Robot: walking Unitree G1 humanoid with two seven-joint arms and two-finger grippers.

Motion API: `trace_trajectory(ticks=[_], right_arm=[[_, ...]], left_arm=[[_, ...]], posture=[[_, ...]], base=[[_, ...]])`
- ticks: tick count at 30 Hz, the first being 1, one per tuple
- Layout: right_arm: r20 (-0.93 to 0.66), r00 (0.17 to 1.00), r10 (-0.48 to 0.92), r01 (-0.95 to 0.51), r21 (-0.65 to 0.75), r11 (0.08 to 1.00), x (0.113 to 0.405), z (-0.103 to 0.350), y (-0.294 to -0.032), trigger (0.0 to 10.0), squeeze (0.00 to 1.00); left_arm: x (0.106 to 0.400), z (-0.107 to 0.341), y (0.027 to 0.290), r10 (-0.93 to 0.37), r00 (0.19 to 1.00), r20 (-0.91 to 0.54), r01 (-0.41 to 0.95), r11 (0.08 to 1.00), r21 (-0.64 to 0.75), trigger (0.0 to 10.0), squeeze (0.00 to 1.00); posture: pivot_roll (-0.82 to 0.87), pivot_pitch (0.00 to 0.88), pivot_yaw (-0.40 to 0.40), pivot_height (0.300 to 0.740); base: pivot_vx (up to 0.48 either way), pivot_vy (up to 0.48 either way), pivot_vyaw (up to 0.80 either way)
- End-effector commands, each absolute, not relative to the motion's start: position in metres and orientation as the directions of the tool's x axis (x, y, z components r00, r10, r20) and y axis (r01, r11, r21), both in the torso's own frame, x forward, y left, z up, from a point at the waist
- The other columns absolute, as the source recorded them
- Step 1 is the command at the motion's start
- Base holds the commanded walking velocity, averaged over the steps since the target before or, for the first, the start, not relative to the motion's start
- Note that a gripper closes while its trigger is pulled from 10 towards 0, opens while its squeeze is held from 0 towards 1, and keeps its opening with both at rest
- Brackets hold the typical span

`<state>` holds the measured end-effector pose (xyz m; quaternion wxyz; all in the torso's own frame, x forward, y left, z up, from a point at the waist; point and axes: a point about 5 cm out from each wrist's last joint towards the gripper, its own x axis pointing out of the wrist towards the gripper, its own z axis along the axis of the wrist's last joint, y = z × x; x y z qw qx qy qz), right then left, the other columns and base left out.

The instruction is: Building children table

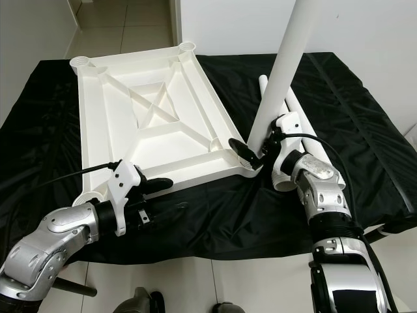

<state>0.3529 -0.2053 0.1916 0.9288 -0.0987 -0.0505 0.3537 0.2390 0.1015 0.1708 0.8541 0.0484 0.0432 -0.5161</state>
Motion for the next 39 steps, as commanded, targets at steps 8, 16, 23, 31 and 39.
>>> trace_trajectory(ticks=[8, 16, 23, 31, 39], right_arm=[[-0.017, 0.721, 0.692, -0.676, -0.232, 0.699, 0.351, 0.190, -0.210, 0.0, 0.00], [-0.013, 0.744, 0.668, -0.657, -0.199, 0.727, 0.348, 0.184, -0.204, 10.0, 0.00], [-0.007, 0.798, 0.603, -0.594, -0.179, 0.784, 0.350, 0.180, -0.202, 10.0, 0.00], [0.023, 0.885, 0.465, -0.462, -0.090, 0.882, 0.347, 0.166, -0.180, 10.0, 0.00], [0.060, 0.943, 0.327, -0.328, -0.002, 0.945, 0.345, 0.160, -0.158, 10.0, 0.00]], left_arm=[[0.237, 0.171, 0.102, -0.878, 0.463, -0.125, 0.886, 0.463, 0.030, 10.0, 0.00], [0.236, 0.170, 0.100, -0.878, 0.463, -0.122, 0.886, 0.463, 0.024, 10.0, 0.00], [0.236, 0.170, 0.099, -0.878, 0.462, -0.121, 0.886, 0.463, 0.023, 10.0, 0.00], [0.237, 0.168, 0.098, -0.880, 0.460, -0.119, 0.887, 0.461, 0.021, 10.0, 0.00], [0.237, 0.168, 0.097, -0.880, 0.460, -0.115, 0.887, 0.461, 0.022, 10.0, 0.00]], posture=[[-0.03, 0.140, 0.030, 0.740], [-0.03, 0.136, 0.024, 0.740], [-0.04, 0.131, 0.020, 0.740], [-0.04, 0.115, 0.015, 0.740], [-0.04, 0.099, 0.006, 0.740]], base=[[0.000, 0.000, 0.00], [0.000, 0.000, 0.00], [0.000, 0.000, 0.00], [0.000, 0.000, 0.00], [0.000, 0.000, 0.00]])
